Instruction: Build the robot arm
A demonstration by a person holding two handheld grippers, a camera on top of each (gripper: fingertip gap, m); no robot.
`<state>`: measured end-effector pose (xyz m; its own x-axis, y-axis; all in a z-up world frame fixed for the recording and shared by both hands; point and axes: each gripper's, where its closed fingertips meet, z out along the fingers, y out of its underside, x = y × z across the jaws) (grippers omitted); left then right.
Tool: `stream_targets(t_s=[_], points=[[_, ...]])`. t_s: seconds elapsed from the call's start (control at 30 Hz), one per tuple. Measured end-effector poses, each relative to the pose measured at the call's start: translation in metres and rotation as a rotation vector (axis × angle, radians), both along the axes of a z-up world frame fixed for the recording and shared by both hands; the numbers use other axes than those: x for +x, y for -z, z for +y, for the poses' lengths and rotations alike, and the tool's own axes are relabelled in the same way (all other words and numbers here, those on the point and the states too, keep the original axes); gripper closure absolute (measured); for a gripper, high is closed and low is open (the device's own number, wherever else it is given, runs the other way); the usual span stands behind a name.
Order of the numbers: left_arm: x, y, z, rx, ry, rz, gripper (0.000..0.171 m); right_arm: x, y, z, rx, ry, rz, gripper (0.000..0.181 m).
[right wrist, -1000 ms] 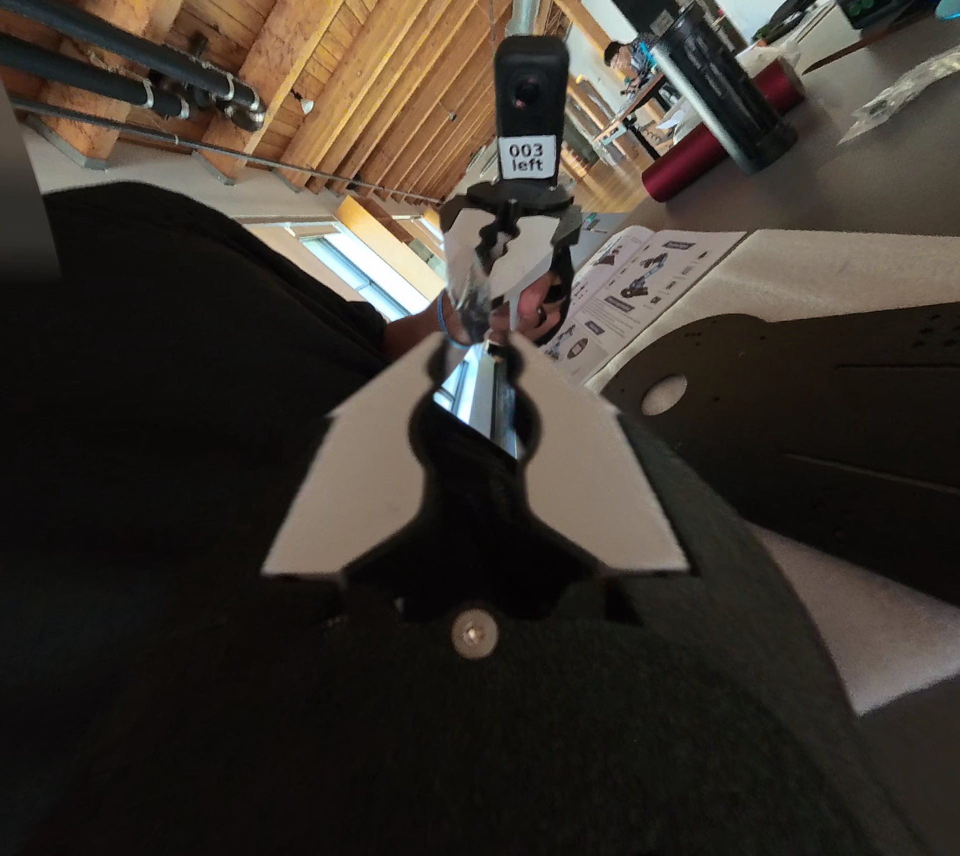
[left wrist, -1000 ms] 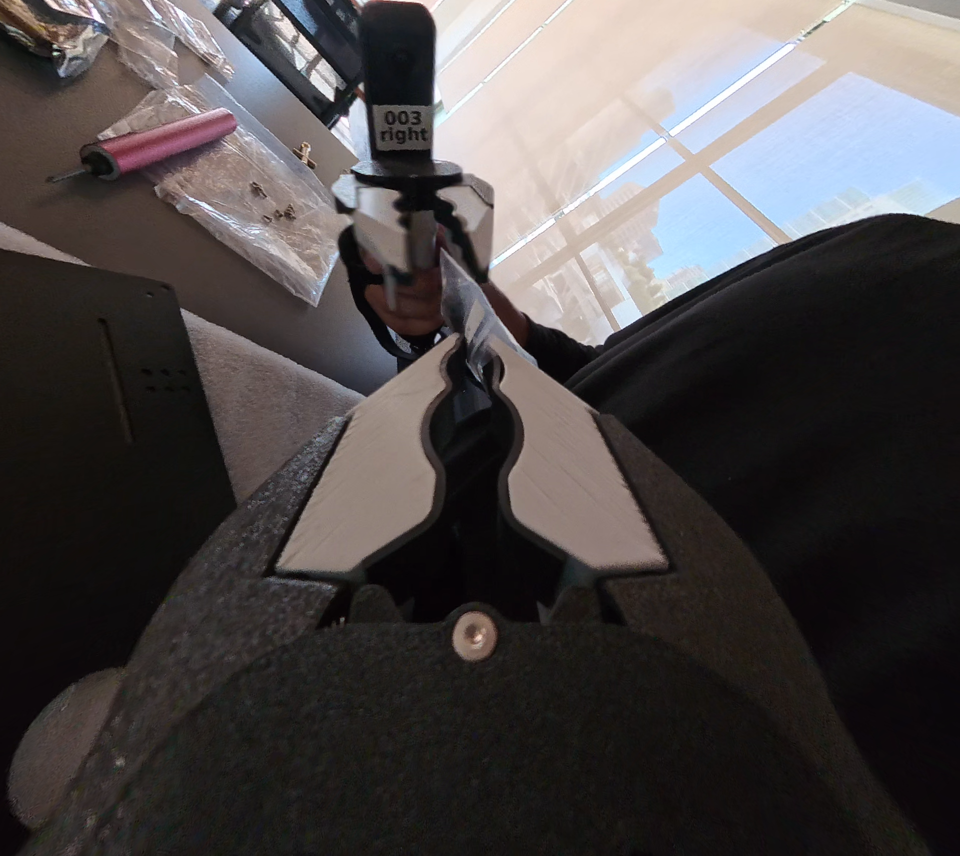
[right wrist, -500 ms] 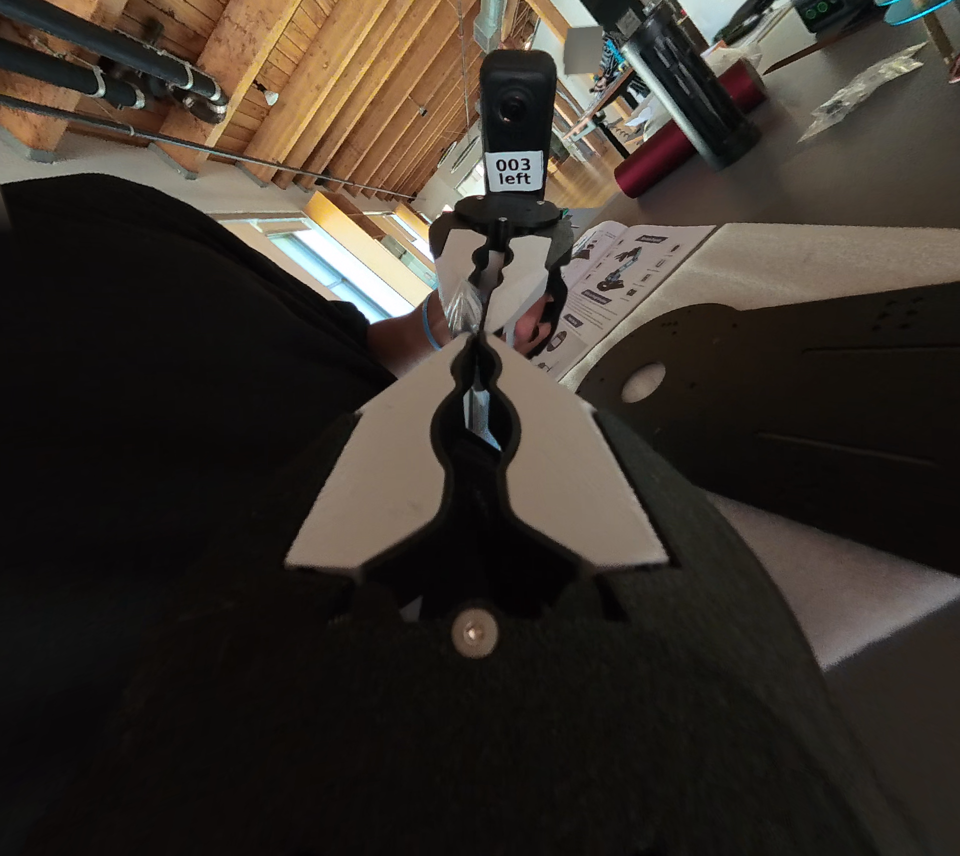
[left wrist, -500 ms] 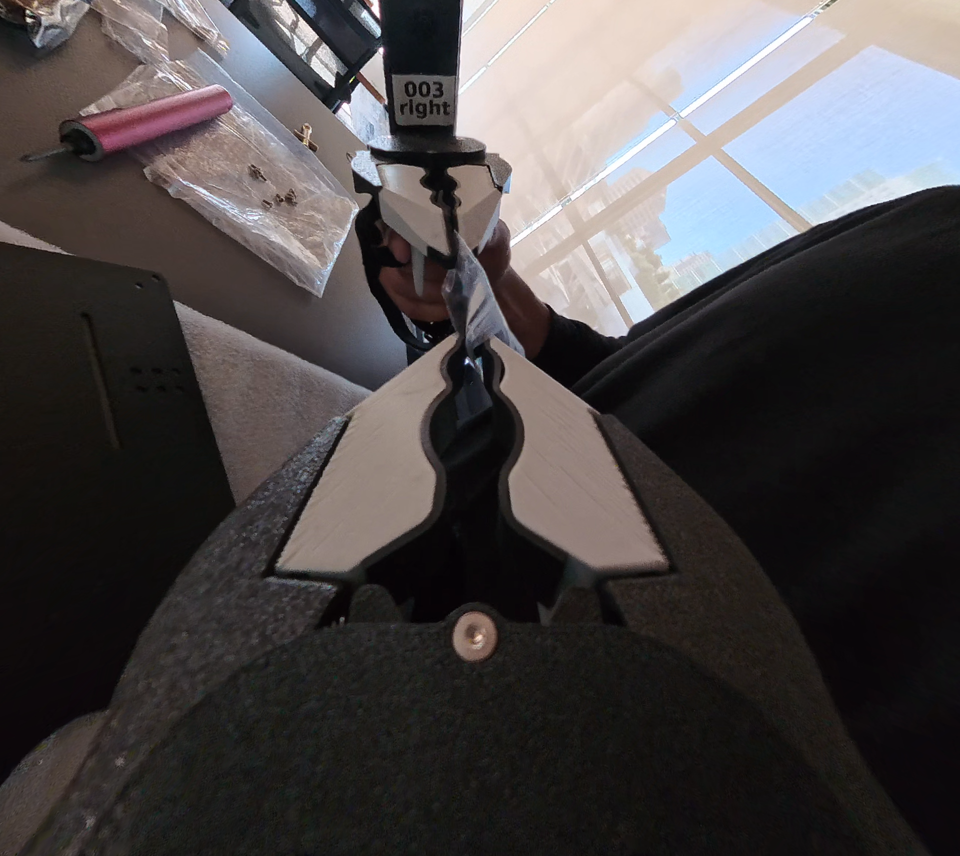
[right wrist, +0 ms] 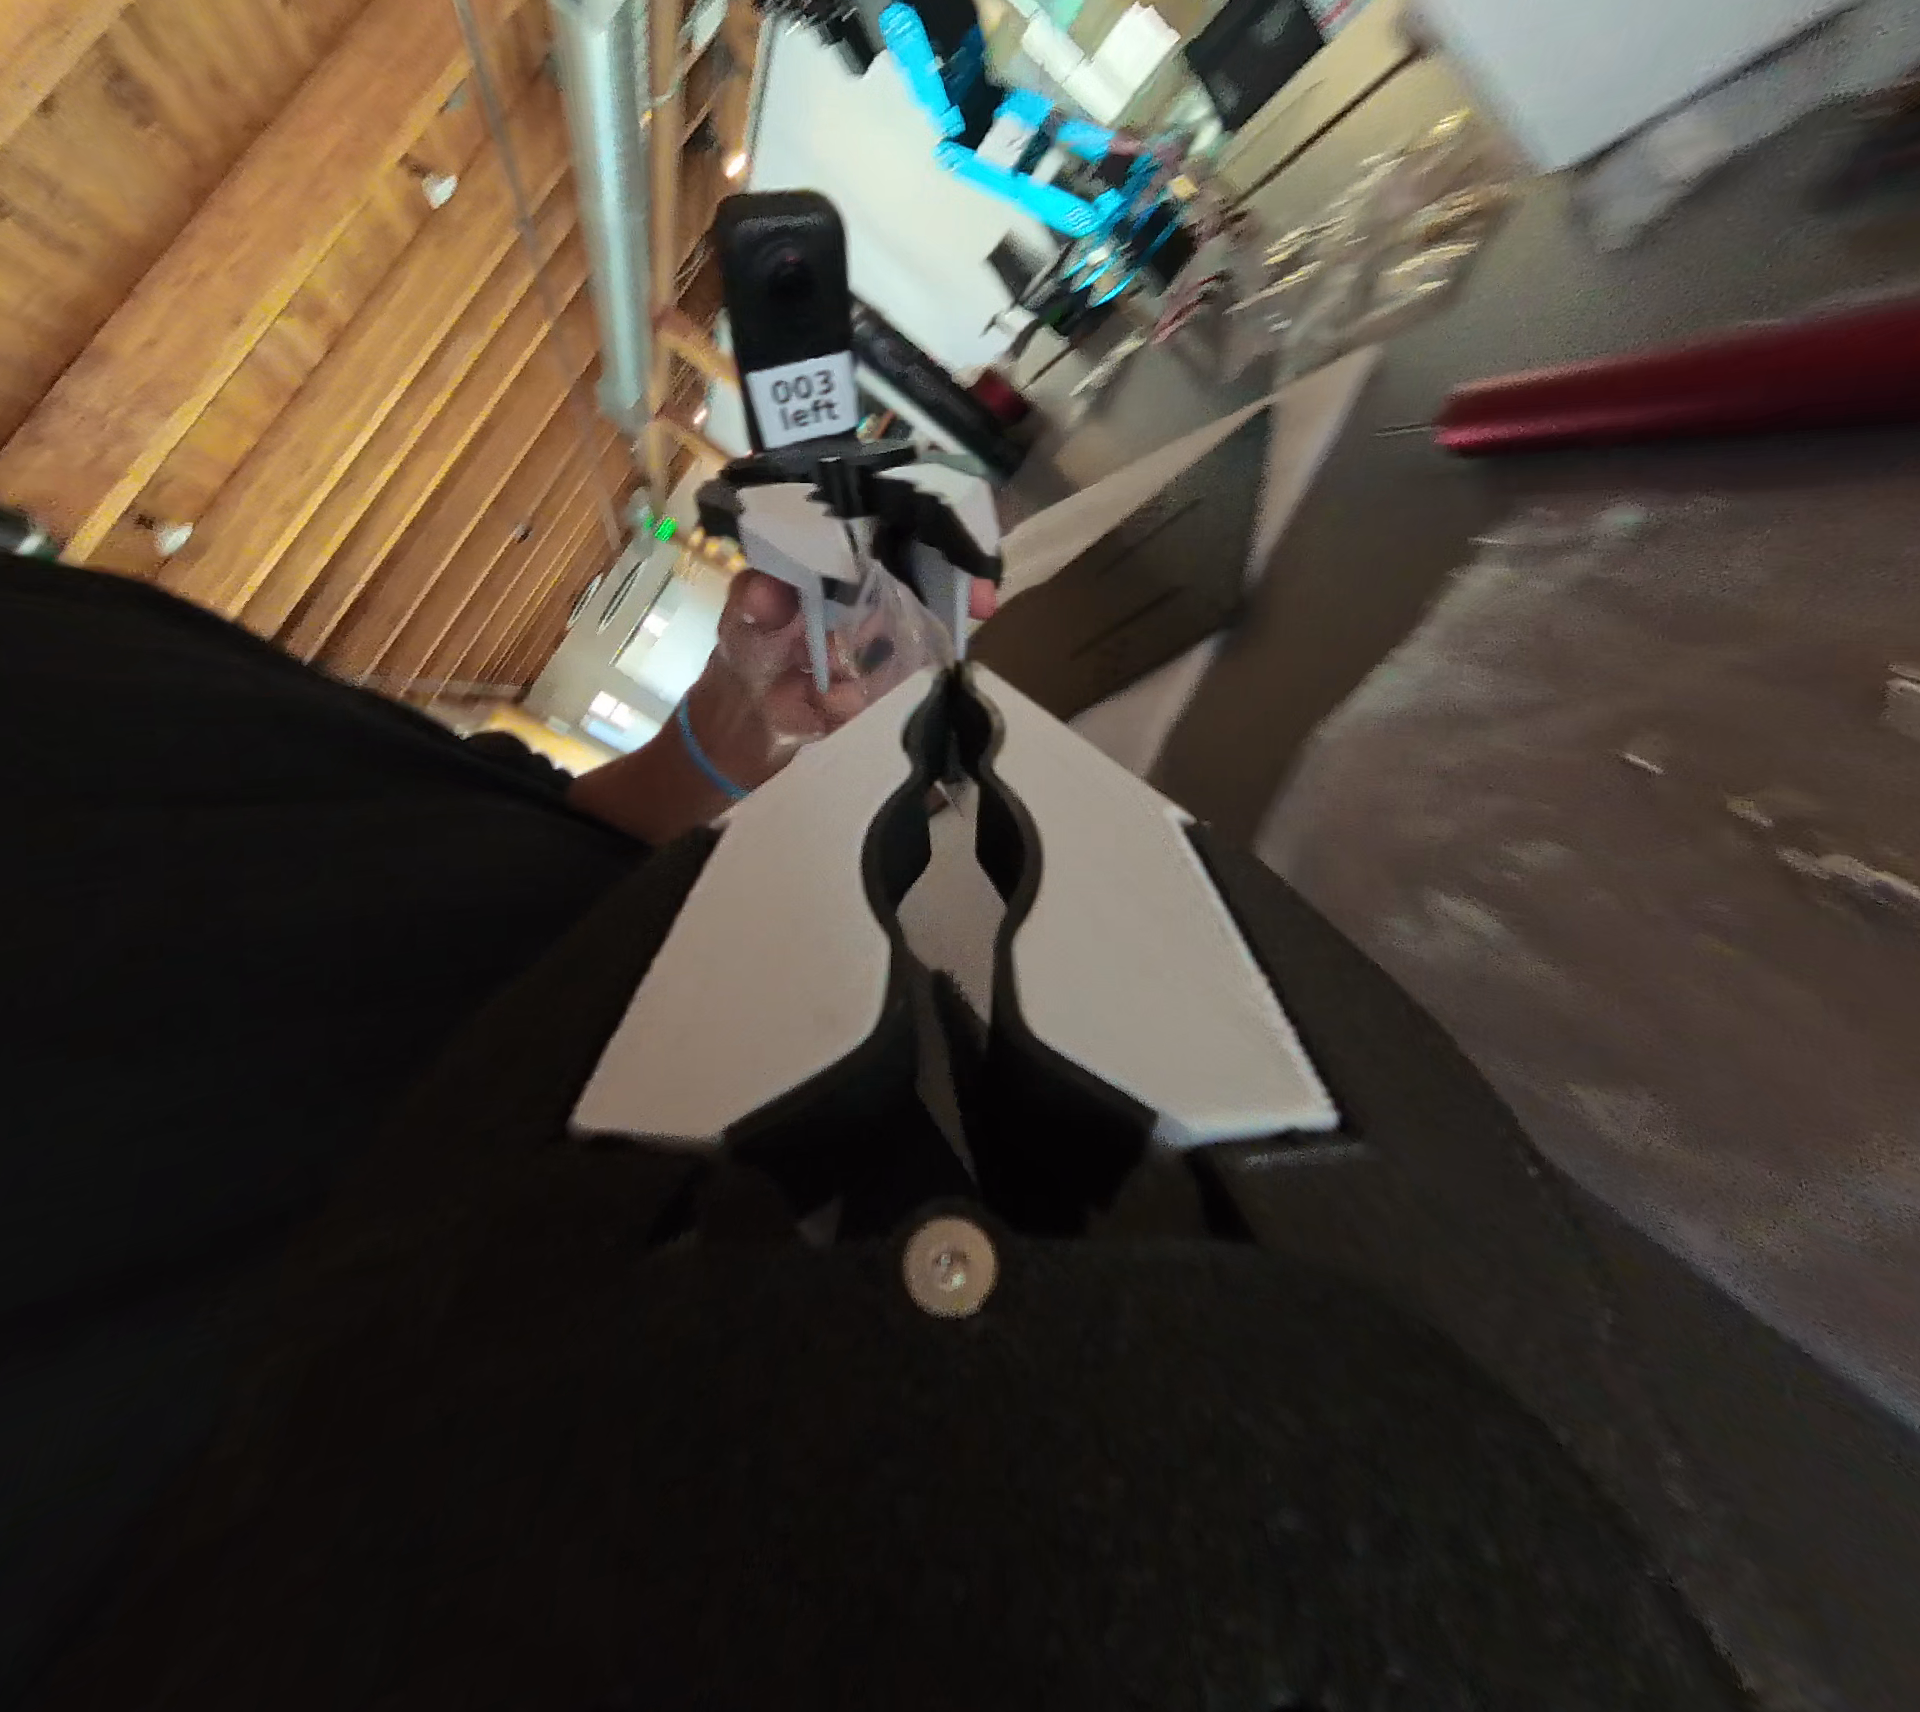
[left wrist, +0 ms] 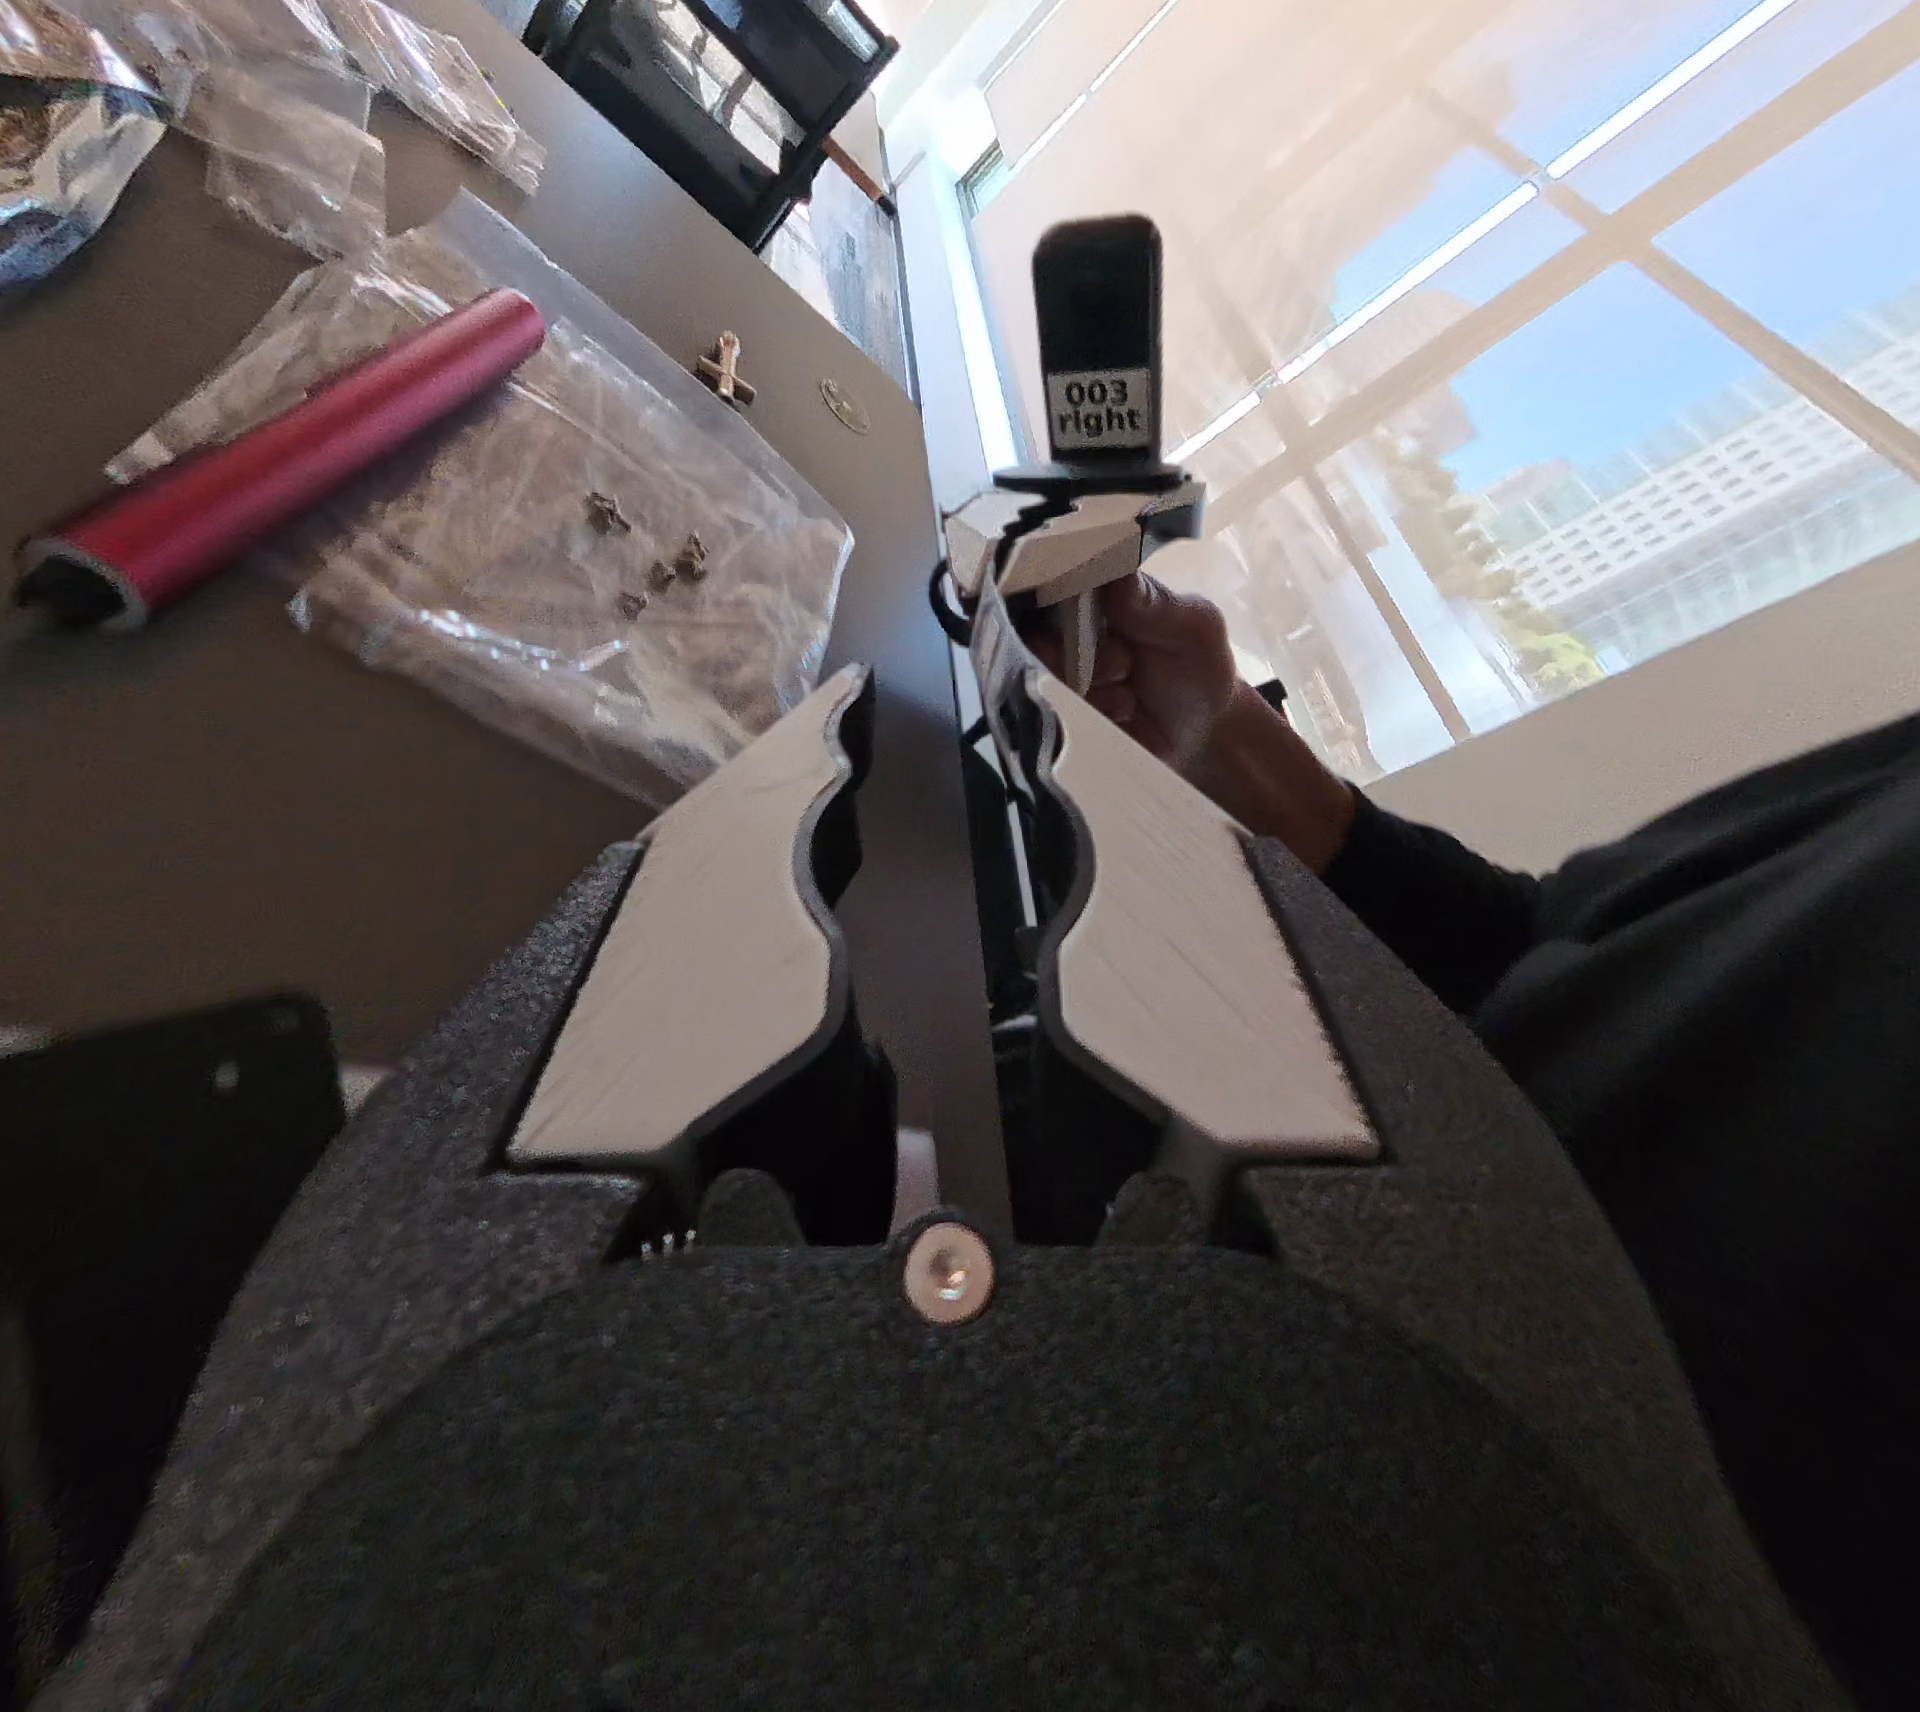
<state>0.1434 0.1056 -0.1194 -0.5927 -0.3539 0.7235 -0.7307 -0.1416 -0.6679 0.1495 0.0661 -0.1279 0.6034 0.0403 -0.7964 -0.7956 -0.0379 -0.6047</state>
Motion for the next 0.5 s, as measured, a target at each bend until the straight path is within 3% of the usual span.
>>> stream_targets(t_s=[0.17, 0.3, 0.5], points=[[0.044, 0.024, -0.036, 0.080, -0.041, 0.017, 0.145, 0.040, 0.025, -0.054, -0.073, 0.162, 0.046, 0.181], [0.067, 0.054, -0.050, 0.244, -0.062, 0.030, 0.144, 0.064, 0.050, -0.078, -0.187, 0.214, 0.063, 0.181], [0.057, 0.072, -0.053, 0.403, -0.067, -0.016, 0.144, 0.068, 0.059, -0.075, -0.288, 0.066, 0.053, 0.181]])
